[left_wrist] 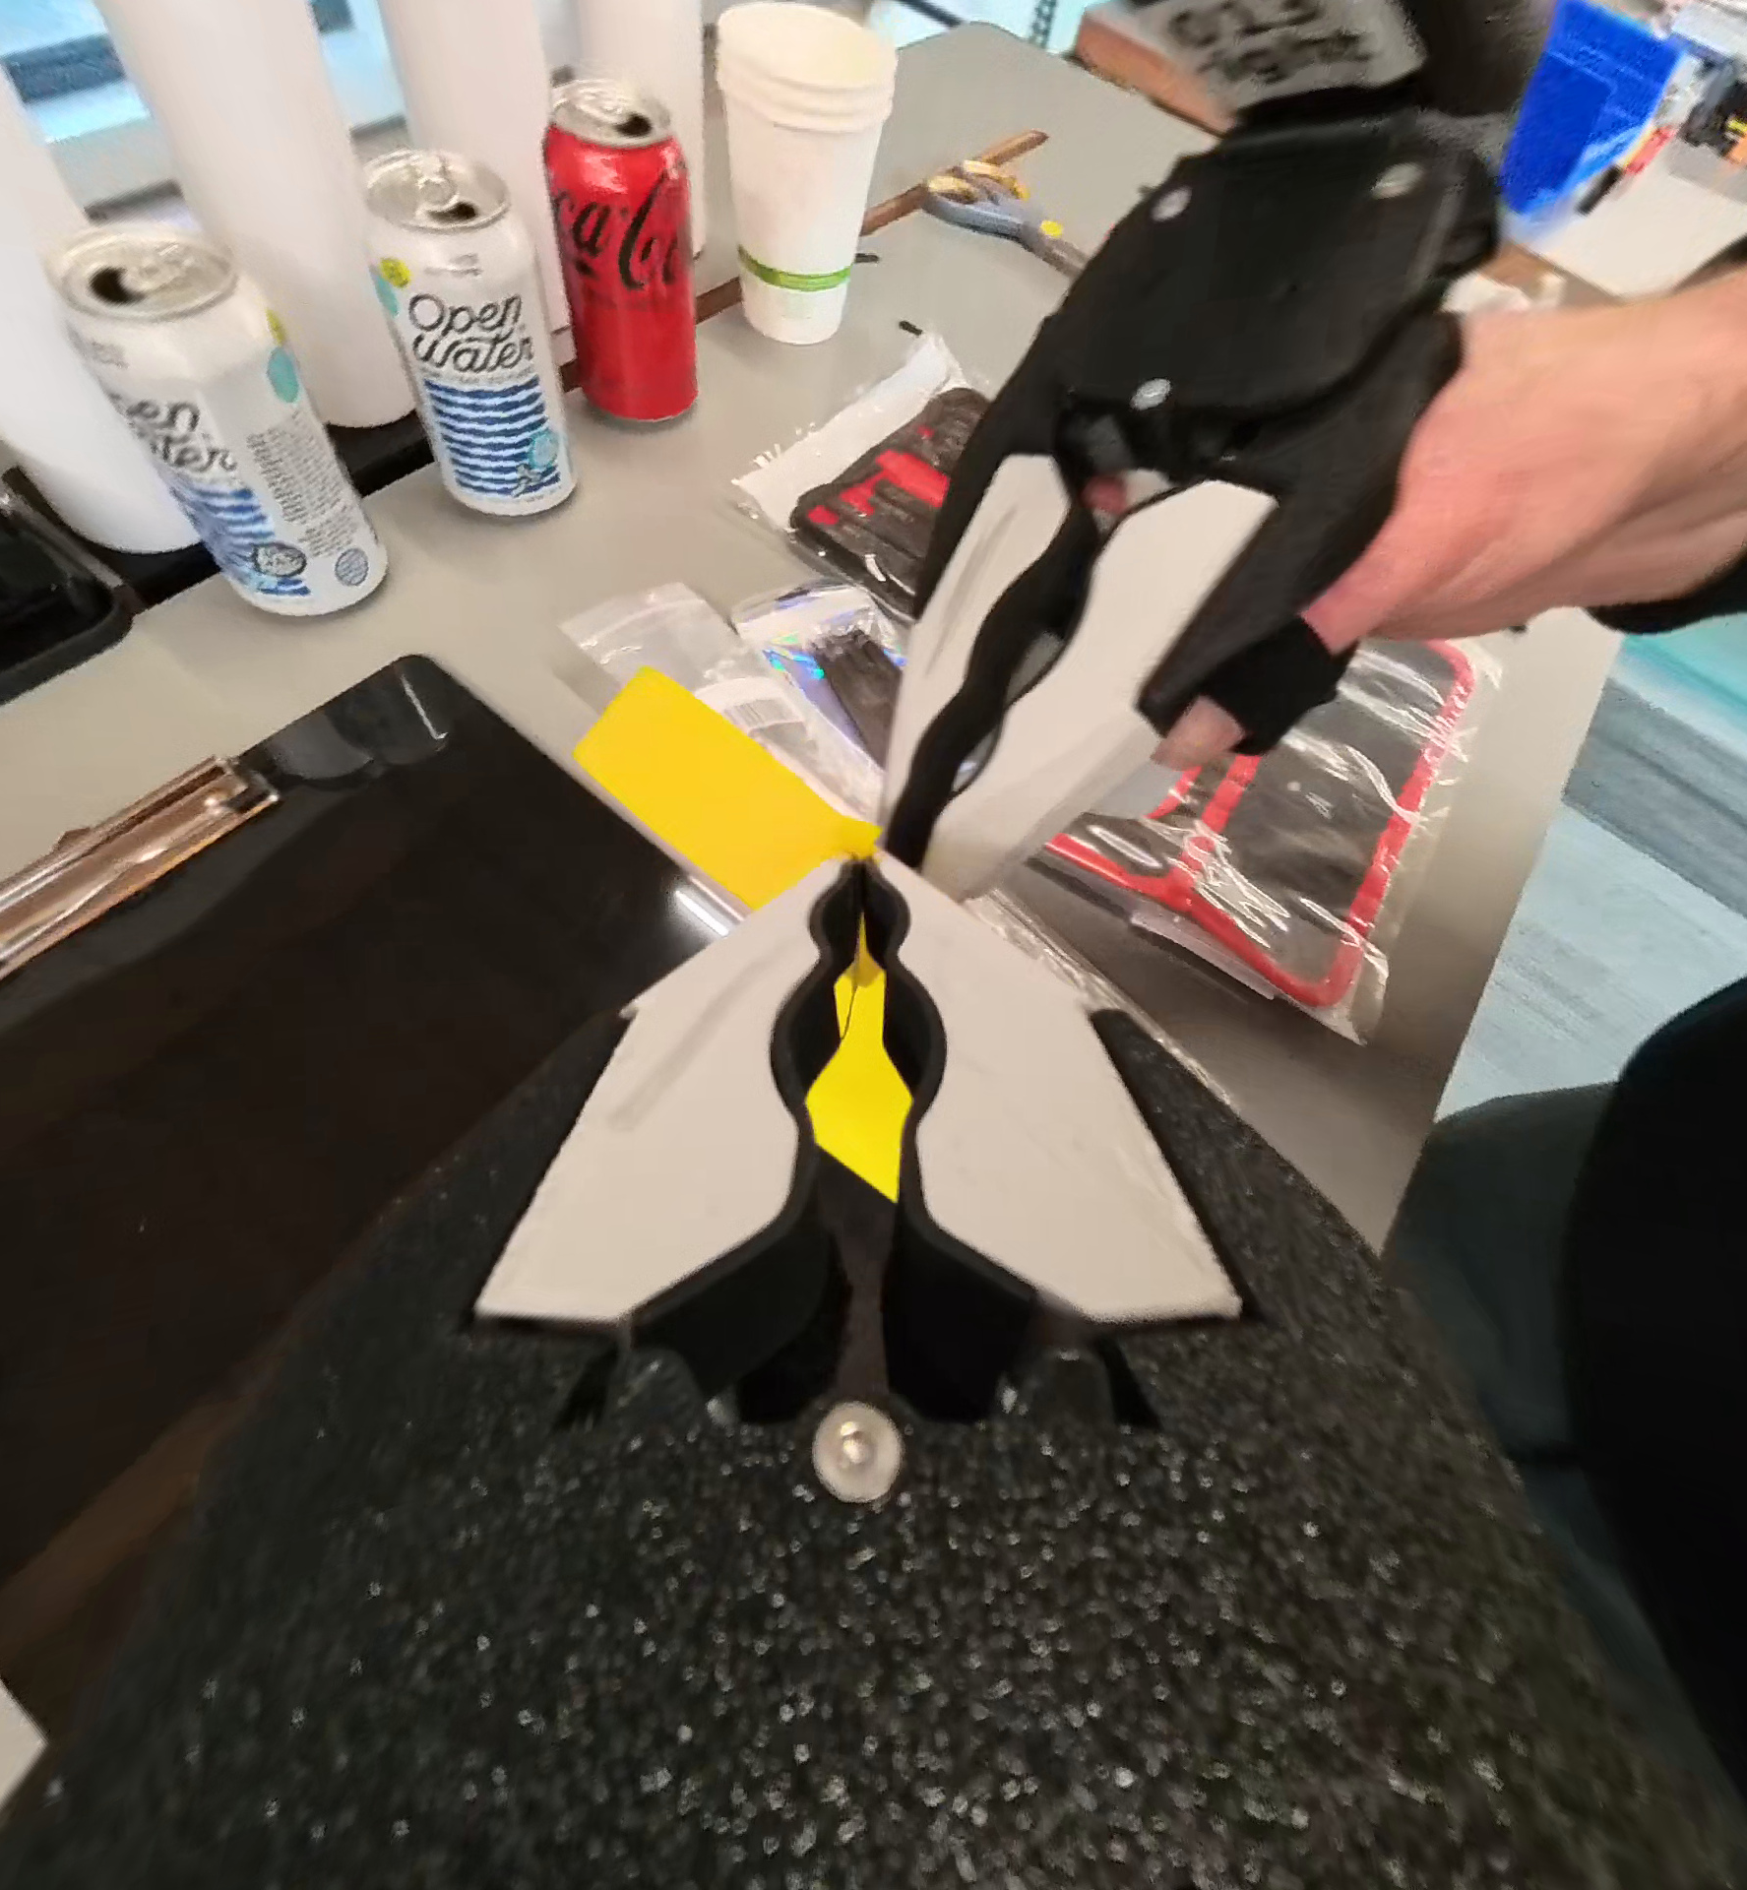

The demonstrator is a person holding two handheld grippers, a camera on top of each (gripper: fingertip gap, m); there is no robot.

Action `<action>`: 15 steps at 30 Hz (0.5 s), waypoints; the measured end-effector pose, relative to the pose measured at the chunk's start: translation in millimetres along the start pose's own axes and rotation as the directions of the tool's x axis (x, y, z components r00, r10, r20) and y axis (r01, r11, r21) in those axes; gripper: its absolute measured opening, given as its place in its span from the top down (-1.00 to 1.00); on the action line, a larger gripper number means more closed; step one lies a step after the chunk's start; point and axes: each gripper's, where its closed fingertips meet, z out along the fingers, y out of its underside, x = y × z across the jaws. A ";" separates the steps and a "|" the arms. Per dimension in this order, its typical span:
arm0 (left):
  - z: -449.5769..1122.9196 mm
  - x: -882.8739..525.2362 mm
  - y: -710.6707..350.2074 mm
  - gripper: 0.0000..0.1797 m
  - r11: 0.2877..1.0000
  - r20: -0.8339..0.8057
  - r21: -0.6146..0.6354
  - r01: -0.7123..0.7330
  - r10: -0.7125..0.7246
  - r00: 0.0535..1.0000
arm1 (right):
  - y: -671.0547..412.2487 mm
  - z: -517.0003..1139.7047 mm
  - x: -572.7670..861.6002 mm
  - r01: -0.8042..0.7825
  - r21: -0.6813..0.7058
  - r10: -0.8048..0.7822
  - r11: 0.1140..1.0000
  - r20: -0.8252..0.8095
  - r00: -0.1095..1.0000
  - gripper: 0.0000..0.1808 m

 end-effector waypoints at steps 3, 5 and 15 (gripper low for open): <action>1.0 10.8 0.8 1.00 0.998 -0.031 -0.046 -0.047 0.045 0.998 | -4.5 -2.7 6.6 -0.130 0.050 0.129 0.990 0.031 0.991 0.96; 4.7 19.0 4.5 1.00 0.992 -0.047 -0.079 -0.097 0.093 0.995 | -11.4 -5.4 9.7 -0.246 0.085 0.239 0.966 0.084 0.967 0.96; -5.3 13.2 -39.2 1.00 0.989 -0.166 0.044 0.141 -0.132 0.977 | -16.7 -23.2 7.8 -0.144 0.227 0.119 0.963 0.121 0.985 0.72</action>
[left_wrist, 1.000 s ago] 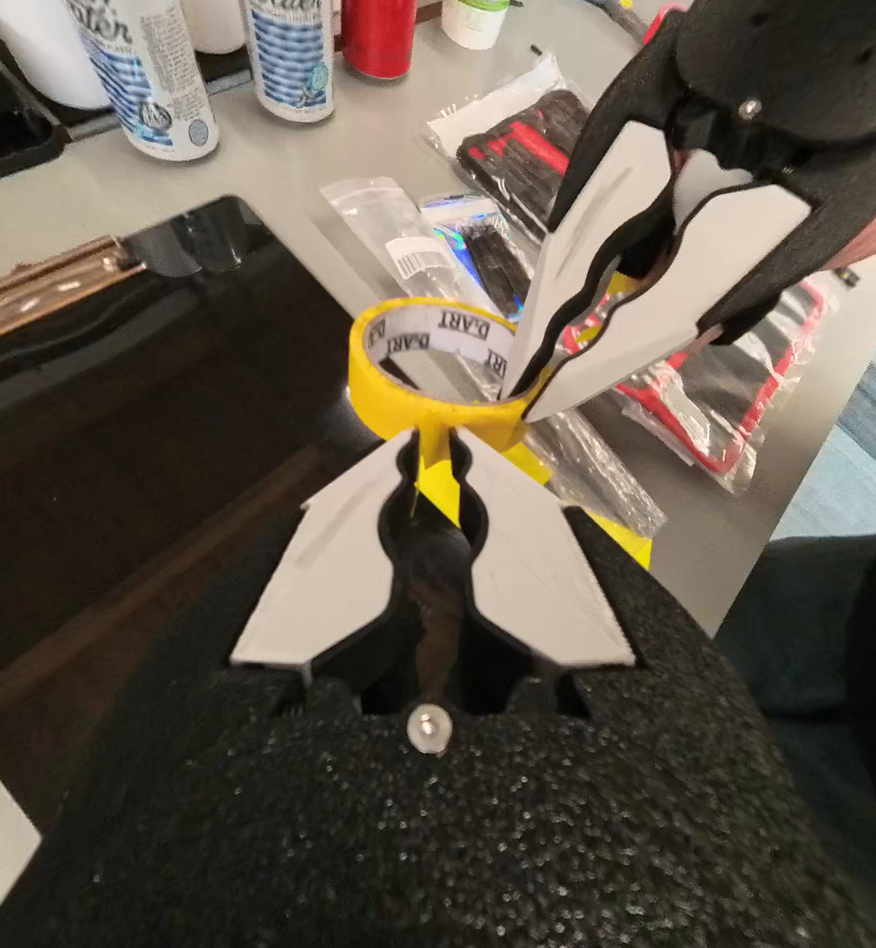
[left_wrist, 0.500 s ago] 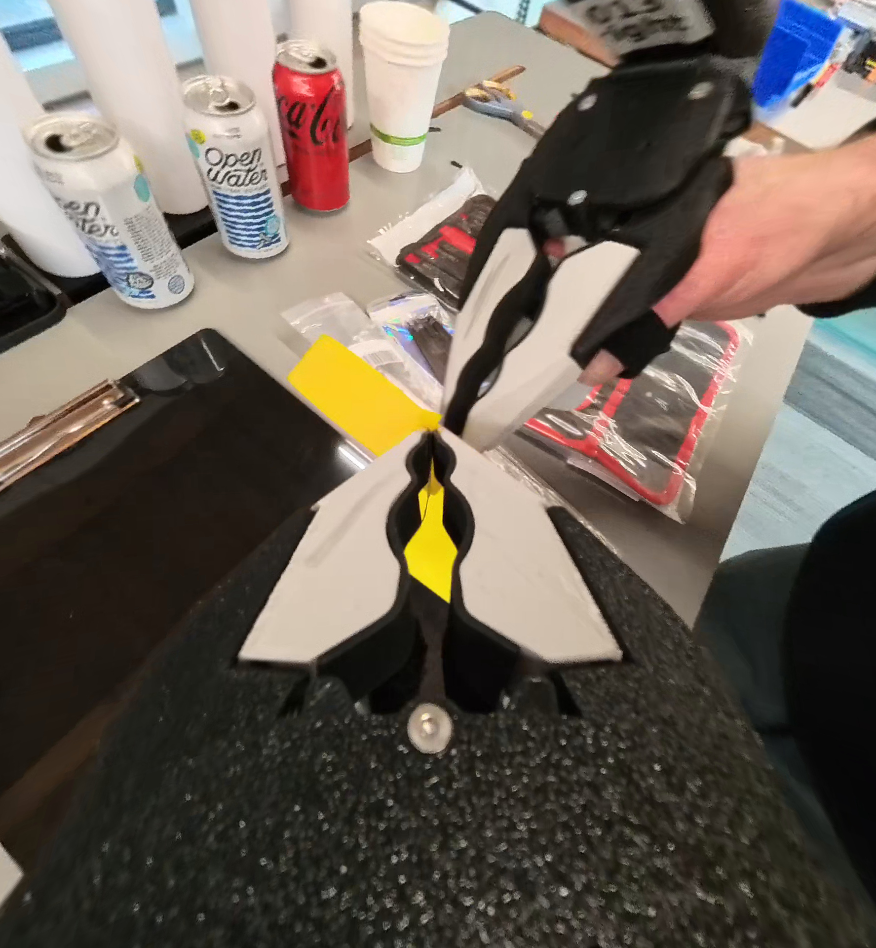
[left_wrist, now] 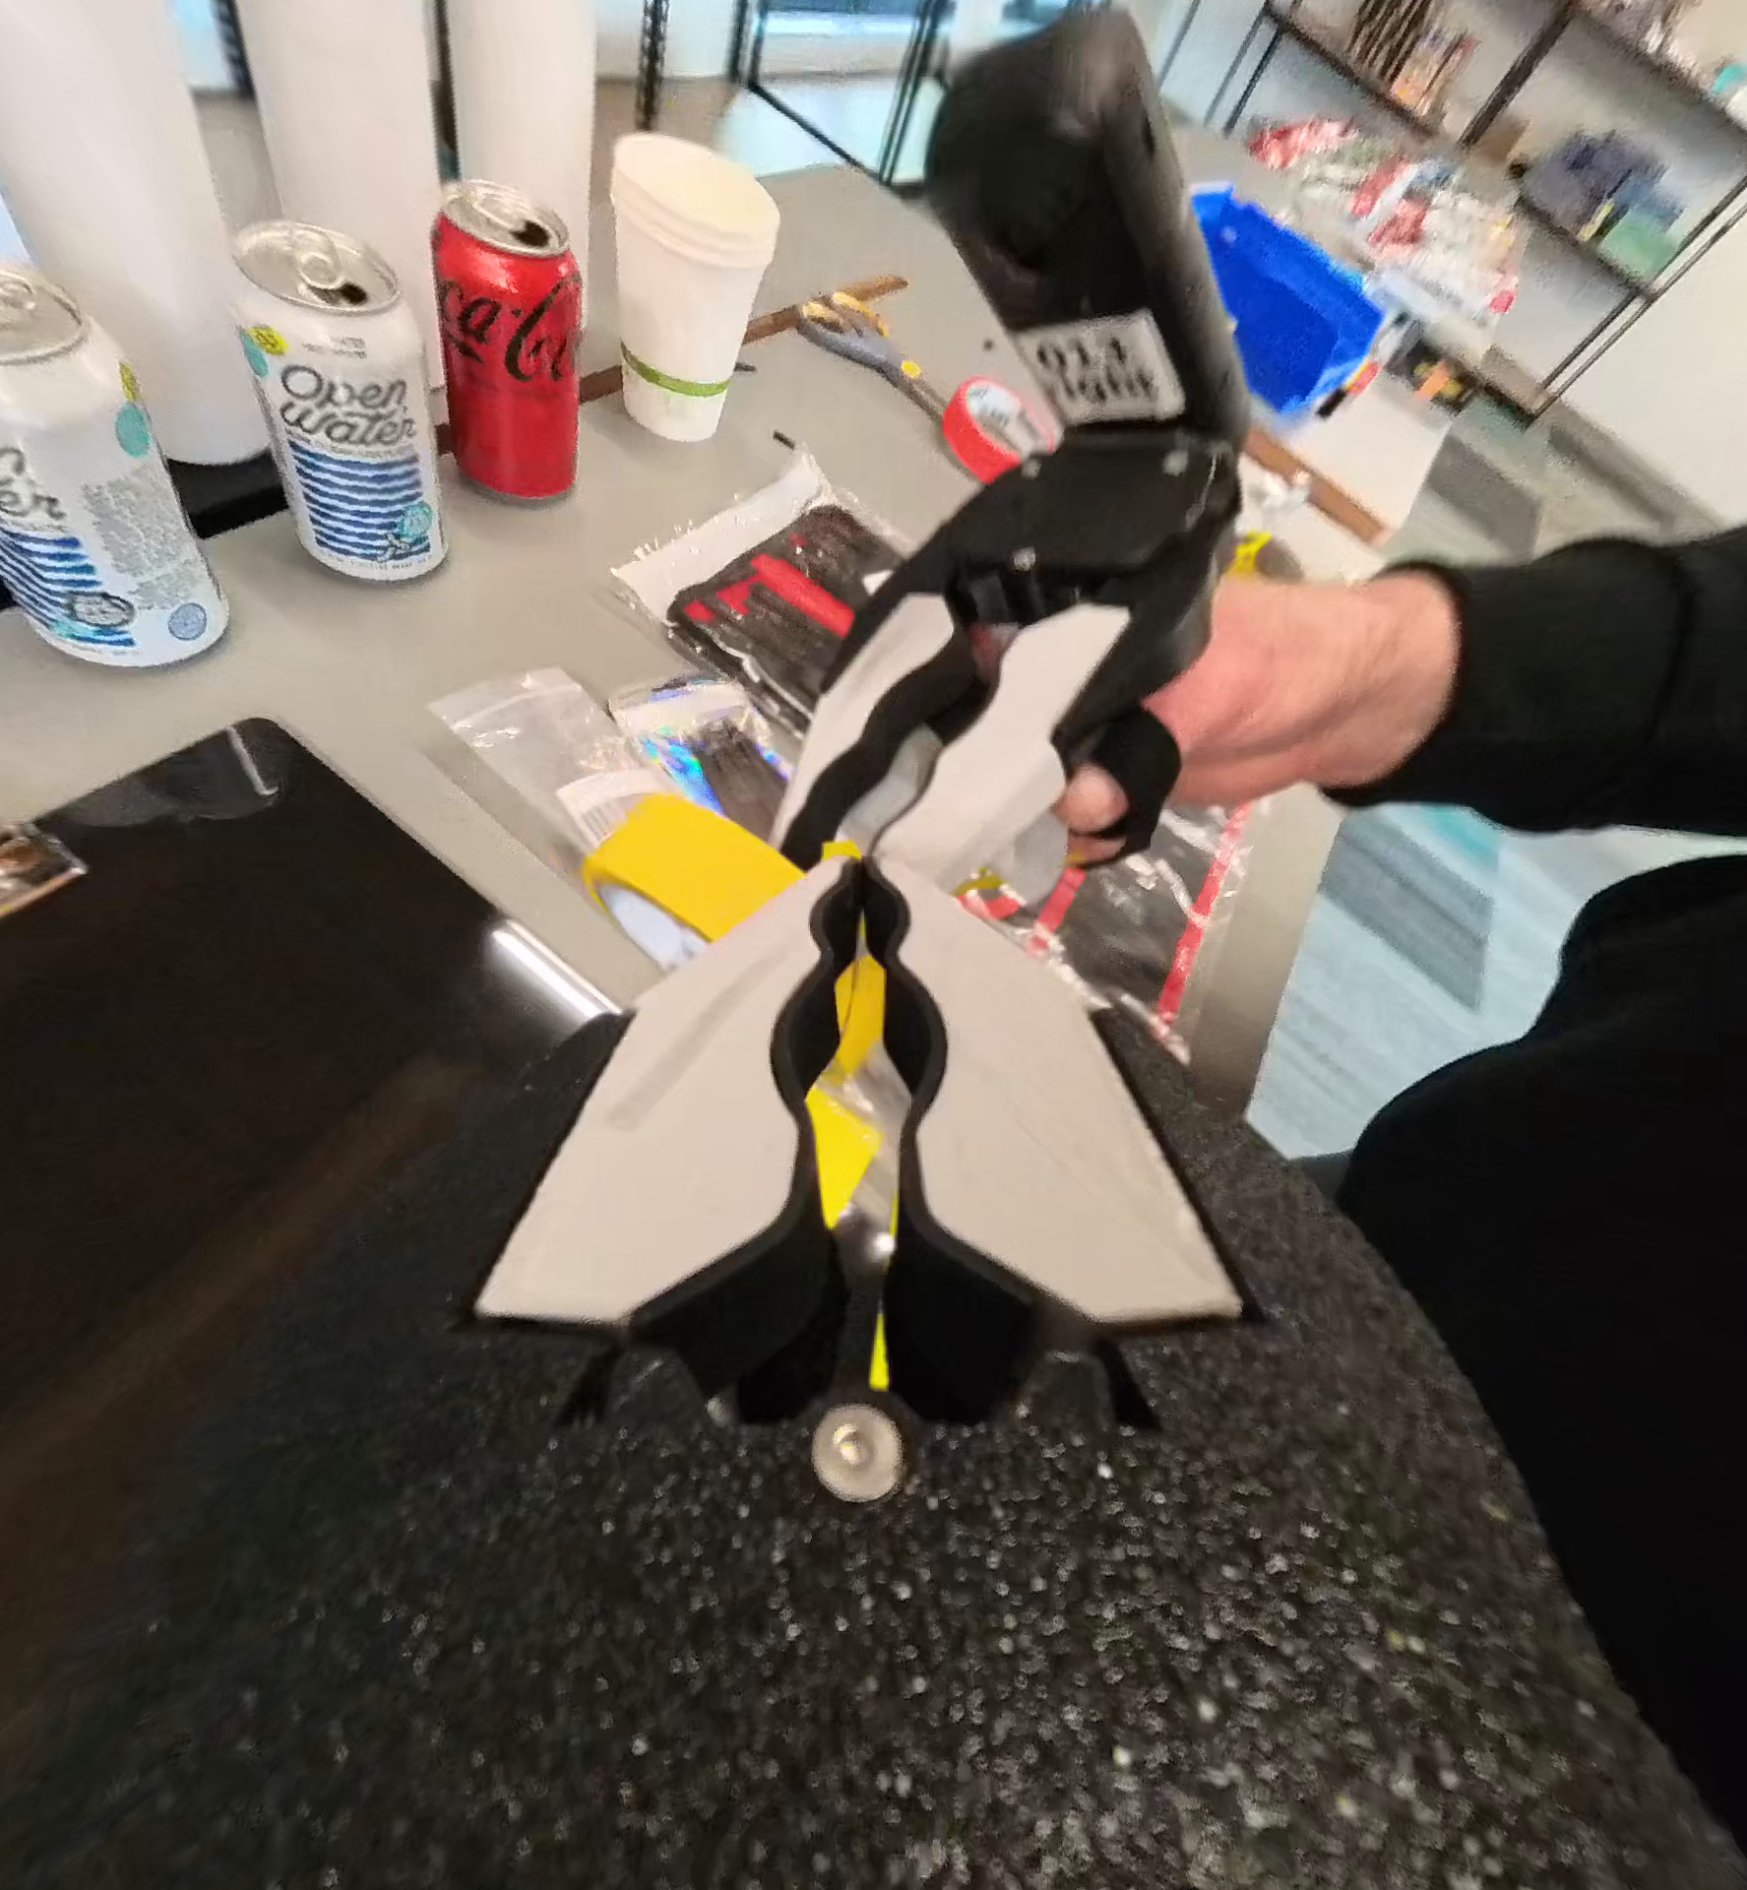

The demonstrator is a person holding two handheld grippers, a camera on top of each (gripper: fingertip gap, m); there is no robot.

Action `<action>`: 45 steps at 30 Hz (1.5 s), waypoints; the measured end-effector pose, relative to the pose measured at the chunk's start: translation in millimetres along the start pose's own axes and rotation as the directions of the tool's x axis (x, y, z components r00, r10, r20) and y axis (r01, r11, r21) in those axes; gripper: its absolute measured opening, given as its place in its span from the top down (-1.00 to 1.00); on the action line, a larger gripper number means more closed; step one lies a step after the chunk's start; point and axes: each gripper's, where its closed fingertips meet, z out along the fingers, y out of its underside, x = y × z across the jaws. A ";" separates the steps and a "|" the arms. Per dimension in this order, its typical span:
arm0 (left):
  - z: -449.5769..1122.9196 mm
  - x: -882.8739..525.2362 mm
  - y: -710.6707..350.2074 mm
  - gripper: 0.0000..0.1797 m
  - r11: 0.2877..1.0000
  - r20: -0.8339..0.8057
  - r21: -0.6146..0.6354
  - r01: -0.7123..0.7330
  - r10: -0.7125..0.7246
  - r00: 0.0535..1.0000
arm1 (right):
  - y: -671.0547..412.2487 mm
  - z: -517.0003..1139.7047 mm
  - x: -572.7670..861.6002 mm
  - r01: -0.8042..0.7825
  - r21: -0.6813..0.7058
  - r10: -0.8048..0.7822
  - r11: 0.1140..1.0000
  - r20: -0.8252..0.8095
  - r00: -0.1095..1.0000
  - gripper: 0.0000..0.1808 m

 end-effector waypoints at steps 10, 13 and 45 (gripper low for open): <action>11.0 12.7 -10.0 1.00 0.990 -0.067 -0.030 0.136 -0.138 0.988 | 15.9 3.9 -26.7 -0.035 0.069 0.032 0.997 0.045 0.999 0.64; 17.6 23.7 -16.6 1.00 0.990 -0.097 -0.039 0.133 -0.136 0.986 | 8.0 2.7 -19.4 -0.041 0.119 0.038 0.992 0.027 0.999 0.76; 35.8 18.7 -47.6 1.00 0.924 -0.207 -0.382 -0.006 -0.079 0.975 | -7.3 -71.7 6.1 0.259 -0.033 -0.260 0.965 -0.053 0.964 0.64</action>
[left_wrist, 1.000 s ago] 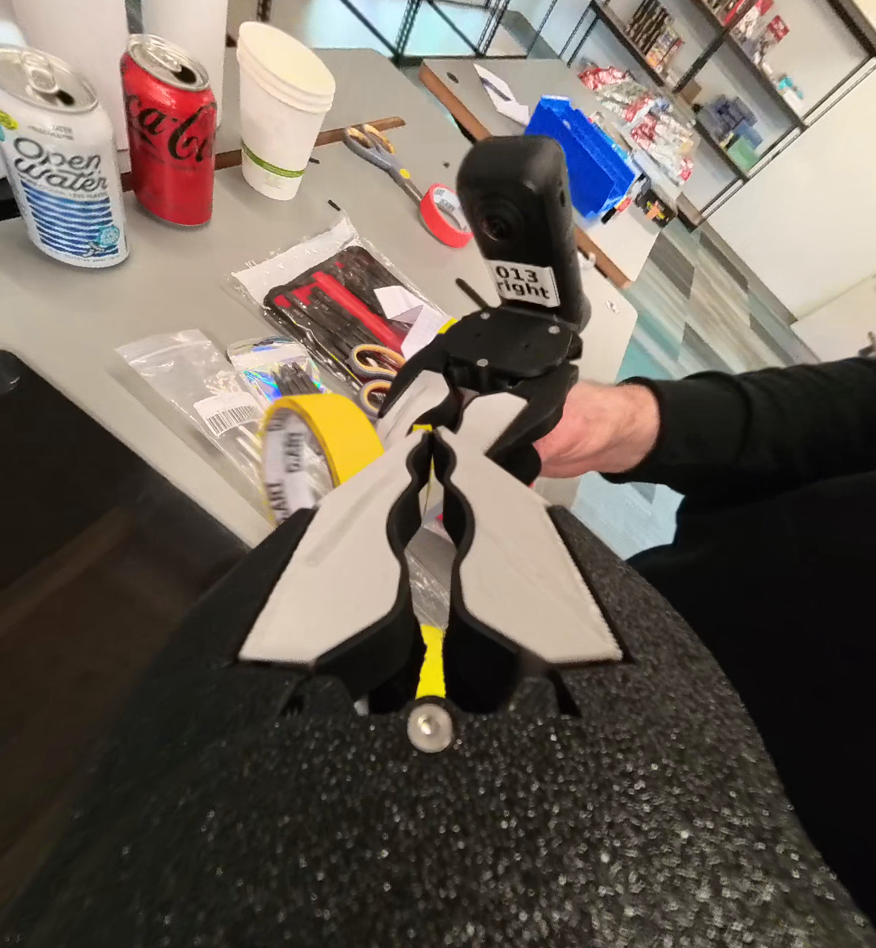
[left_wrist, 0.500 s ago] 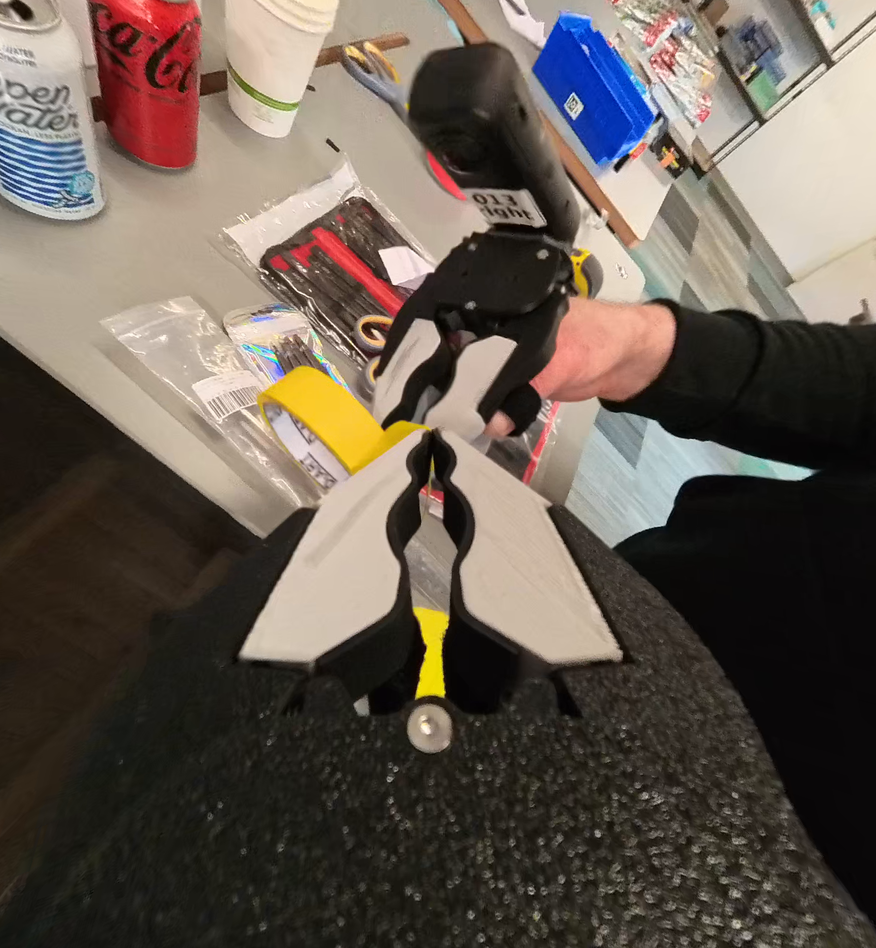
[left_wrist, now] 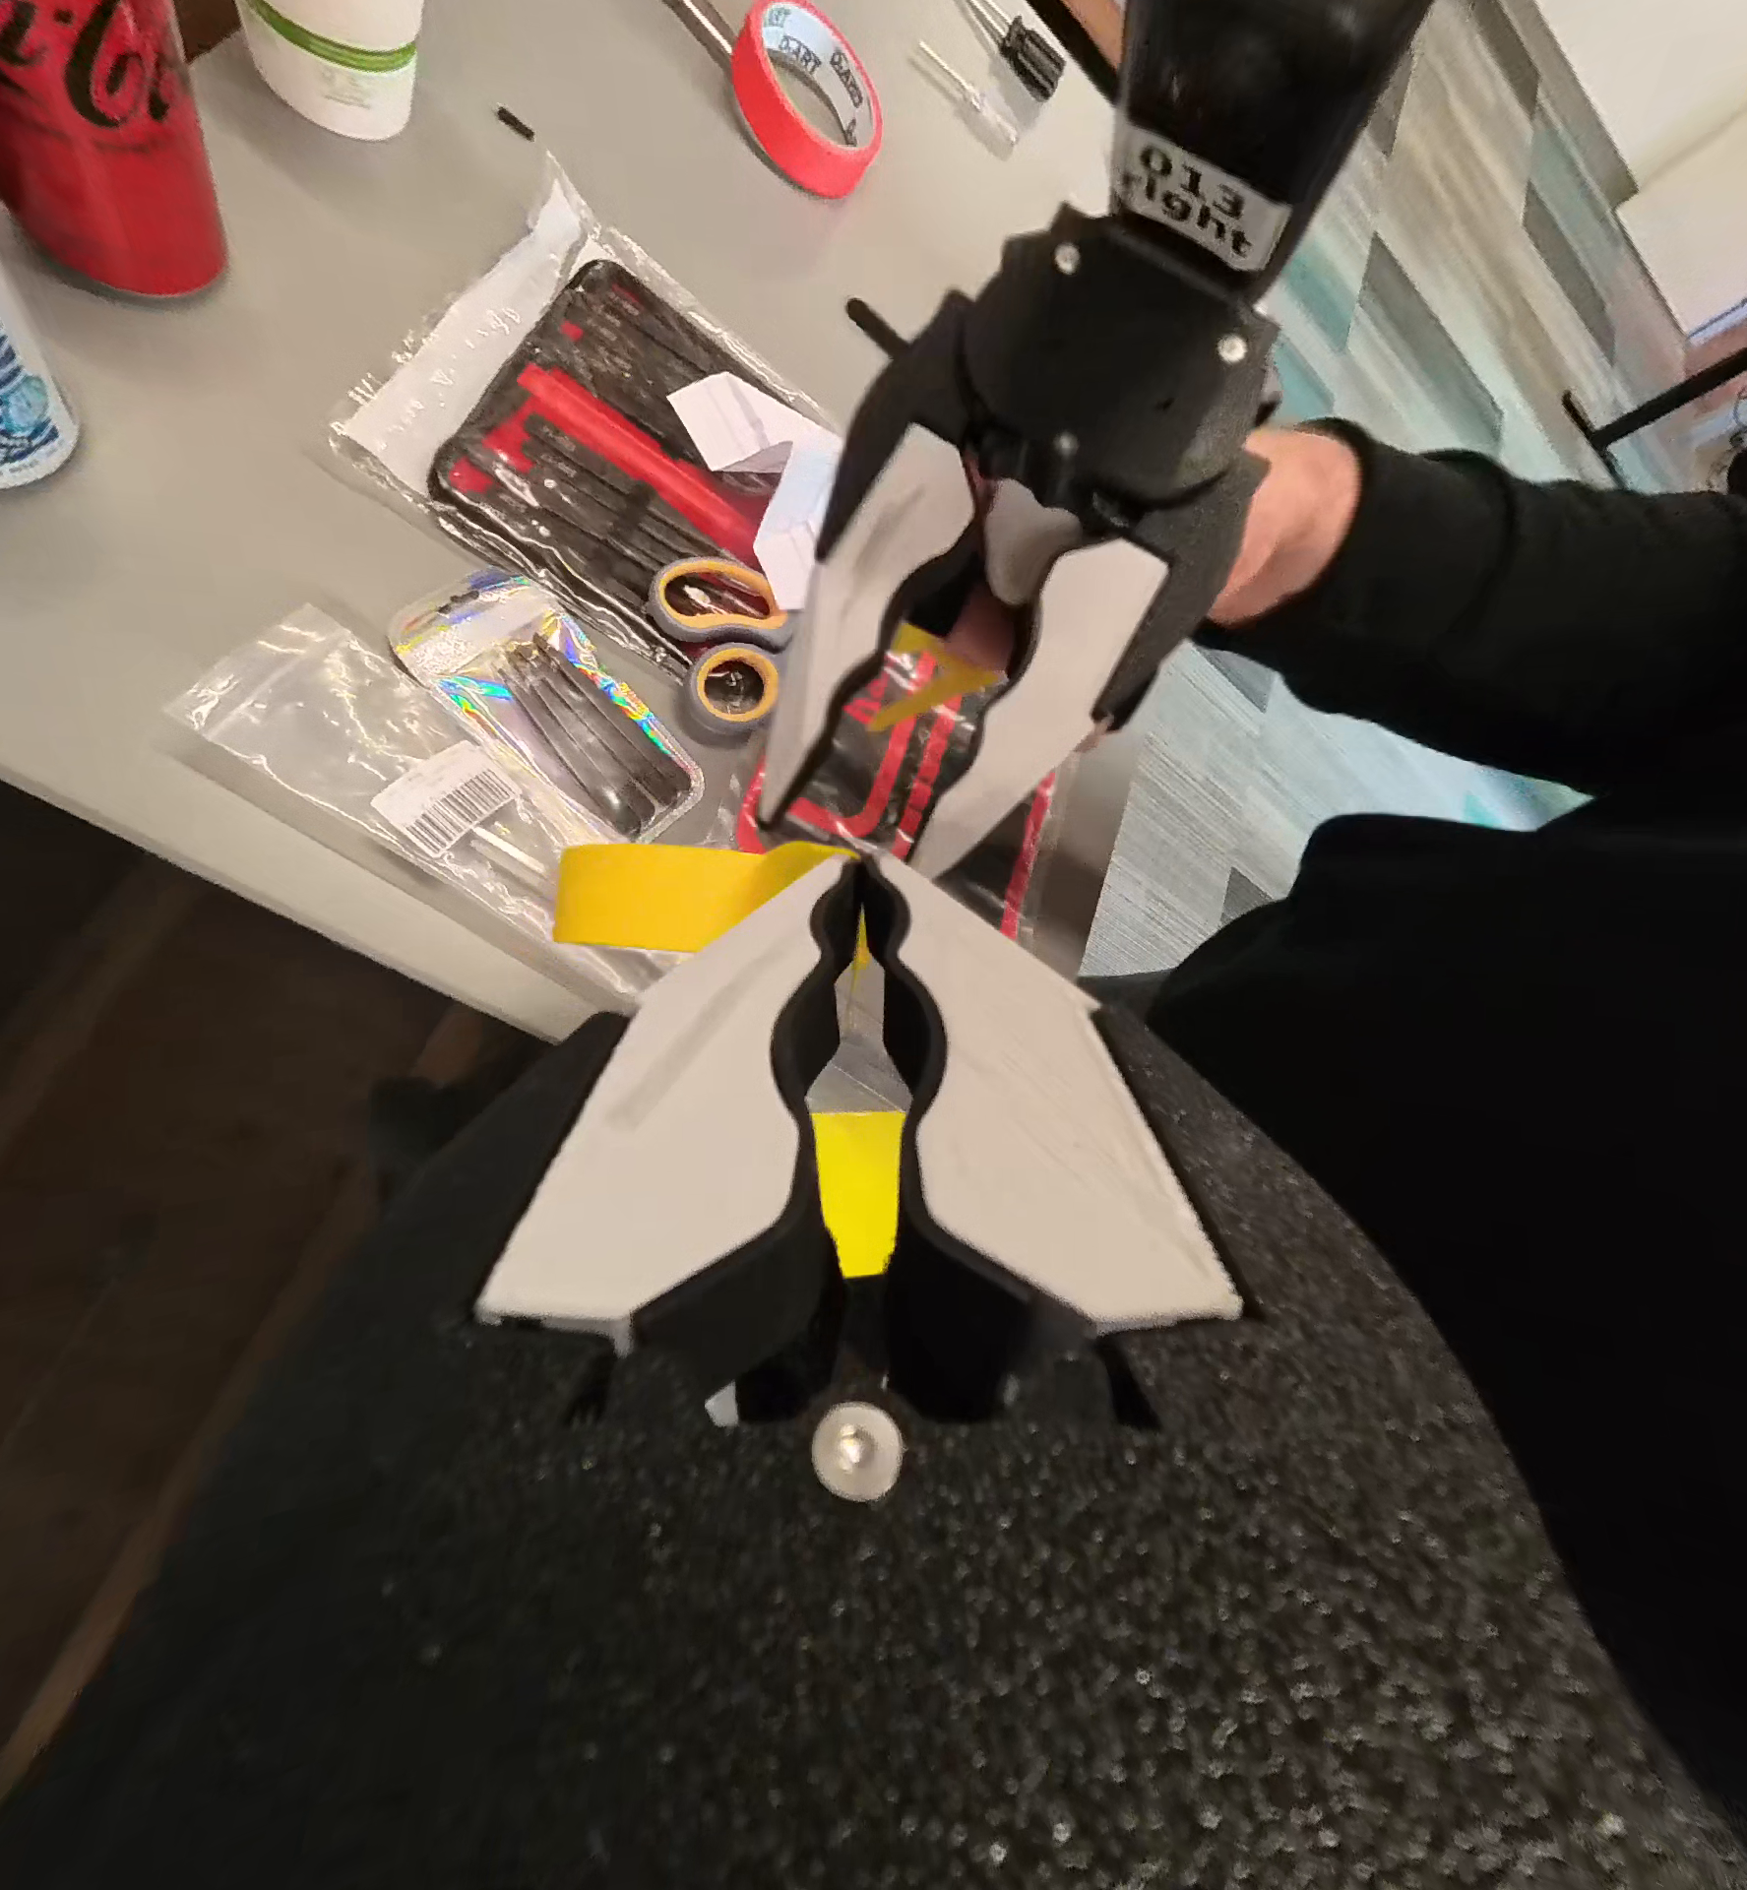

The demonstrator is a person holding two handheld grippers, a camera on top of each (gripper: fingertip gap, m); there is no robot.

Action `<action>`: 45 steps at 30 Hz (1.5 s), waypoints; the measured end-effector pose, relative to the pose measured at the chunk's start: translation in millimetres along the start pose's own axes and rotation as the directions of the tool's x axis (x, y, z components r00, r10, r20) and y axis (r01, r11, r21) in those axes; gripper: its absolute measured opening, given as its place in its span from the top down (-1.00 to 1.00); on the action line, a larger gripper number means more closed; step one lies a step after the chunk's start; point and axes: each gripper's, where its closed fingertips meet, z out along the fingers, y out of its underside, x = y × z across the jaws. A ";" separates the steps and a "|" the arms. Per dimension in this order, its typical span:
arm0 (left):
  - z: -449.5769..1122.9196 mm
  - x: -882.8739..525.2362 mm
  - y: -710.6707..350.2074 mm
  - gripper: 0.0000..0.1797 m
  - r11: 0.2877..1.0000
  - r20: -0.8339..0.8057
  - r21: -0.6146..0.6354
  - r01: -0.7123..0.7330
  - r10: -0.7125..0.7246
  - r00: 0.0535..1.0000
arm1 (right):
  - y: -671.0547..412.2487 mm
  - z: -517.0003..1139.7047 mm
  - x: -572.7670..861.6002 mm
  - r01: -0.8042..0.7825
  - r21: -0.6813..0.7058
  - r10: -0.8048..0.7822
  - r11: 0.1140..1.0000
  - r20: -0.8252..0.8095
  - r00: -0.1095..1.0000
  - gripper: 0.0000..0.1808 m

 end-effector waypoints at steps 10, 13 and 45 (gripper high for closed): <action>-6.7 9.4 -23.2 1.00 0.998 -0.044 -0.028 -0.048 0.047 0.998 | -41.3 1.3 8.0 0.176 0.146 -0.177 0.974 -0.006 0.984 0.87; -12.4 9.2 -32.4 1.00 0.999 -0.055 -0.008 -0.039 0.038 0.998 | -48.0 -0.6 6.7 0.174 0.187 -0.183 0.967 0.028 0.983 1.00; -7.6 -19.6 -13.6 0.90 0.836 0.144 -0.445 -0.321 0.421 0.895 | -45.3 9.2 9.4 0.220 -0.257 -0.219 0.941 0.033 0.975 1.00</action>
